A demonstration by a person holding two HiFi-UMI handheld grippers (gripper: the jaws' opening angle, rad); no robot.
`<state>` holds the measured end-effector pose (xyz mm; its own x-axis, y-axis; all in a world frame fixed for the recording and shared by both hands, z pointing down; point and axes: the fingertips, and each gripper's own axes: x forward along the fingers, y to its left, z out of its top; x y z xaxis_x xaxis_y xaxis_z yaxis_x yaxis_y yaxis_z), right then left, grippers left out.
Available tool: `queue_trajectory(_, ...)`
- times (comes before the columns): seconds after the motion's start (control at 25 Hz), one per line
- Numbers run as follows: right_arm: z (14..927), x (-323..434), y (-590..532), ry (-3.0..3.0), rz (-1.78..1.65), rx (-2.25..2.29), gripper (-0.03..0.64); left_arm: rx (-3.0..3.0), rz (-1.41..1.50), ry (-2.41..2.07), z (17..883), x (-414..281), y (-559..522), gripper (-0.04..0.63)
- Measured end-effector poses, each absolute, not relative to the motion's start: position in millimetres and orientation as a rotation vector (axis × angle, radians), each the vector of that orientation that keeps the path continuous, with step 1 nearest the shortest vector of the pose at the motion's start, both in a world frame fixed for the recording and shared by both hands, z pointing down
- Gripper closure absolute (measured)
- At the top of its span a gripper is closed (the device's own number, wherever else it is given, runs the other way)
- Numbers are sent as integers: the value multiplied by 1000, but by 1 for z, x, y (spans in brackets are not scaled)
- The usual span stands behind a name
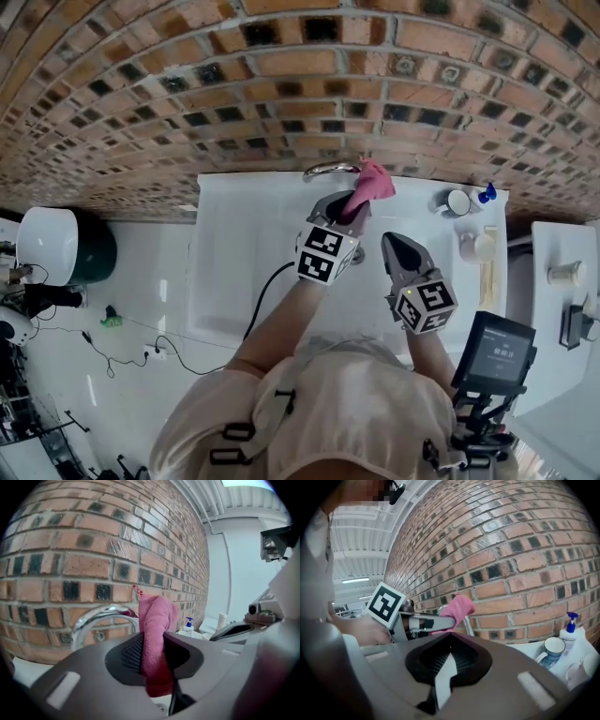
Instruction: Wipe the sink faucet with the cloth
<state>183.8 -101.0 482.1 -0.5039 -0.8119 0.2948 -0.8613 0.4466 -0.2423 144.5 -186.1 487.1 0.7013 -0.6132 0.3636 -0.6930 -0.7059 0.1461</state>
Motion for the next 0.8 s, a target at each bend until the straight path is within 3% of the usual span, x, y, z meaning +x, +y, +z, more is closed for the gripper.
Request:
queue_trajectory(0.4,467,112,-81,-2624,471,1367,623,2605,313,-1315,438,14,-157,500)
queue_trajectory(0.8,466,30,-60,-2678,489,1189,623,2386,392,-1553,487,-118,-118,500)
